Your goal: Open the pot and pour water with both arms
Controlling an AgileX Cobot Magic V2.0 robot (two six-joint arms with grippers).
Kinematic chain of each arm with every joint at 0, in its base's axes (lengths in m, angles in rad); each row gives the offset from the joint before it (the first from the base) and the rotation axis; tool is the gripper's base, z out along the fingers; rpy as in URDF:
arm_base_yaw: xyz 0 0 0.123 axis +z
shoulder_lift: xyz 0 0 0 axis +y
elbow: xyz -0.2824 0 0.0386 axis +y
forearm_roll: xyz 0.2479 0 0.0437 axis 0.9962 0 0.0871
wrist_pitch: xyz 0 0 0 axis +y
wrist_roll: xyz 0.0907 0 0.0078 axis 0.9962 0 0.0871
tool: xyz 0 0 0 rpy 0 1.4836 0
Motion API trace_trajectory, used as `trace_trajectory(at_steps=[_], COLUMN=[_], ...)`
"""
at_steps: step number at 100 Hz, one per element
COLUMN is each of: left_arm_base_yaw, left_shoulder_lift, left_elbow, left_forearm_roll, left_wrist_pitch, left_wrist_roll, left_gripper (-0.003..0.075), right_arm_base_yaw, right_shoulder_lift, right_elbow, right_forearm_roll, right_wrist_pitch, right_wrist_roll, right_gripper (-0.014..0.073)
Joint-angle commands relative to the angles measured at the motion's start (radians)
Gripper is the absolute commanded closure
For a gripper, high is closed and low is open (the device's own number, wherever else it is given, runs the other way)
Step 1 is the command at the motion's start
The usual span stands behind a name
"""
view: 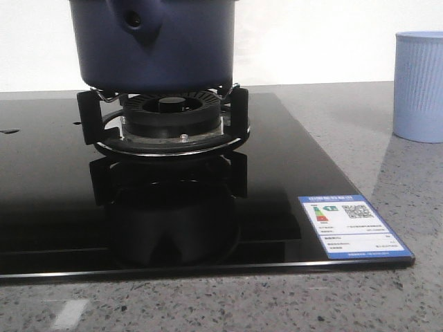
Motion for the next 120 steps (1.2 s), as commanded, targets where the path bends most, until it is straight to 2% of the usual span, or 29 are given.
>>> trace_trajectory(at_steps=[1, 92, 106, 120], left_arm_base_yaw=[0.001, 0.001, 0.001, 0.001], left_shoulder_lift=[-0.027, -0.027, -0.027, -0.027], left_elbow=[0.039, 0.039, 0.039, 0.039], left_forearm_roll=[-0.009, -0.007, 0.045, 0.054], left_wrist_pitch=[-0.048, -0.048, -0.076, -0.175], left_wrist_roll=[-0.009, -0.009, -0.009, -0.009], left_gripper=[0.0739, 0.074, 0.0739, 0.074], right_arm_base_yaw=[-0.004, -0.004, -0.004, -0.004], right_shoulder_lift=[-0.022, -0.022, -0.022, -0.022], right_elbow=[0.006, 0.006, 0.006, 0.006], right_forearm_roll=[-0.013, -0.03, -0.156, -0.165], right_wrist_pitch=[-0.023, -0.032, -0.167, -0.409], right_wrist_roll=[-0.005, -0.005, -0.005, -0.005], right_gripper=[0.0659, 0.0659, 0.0659, 0.0659])
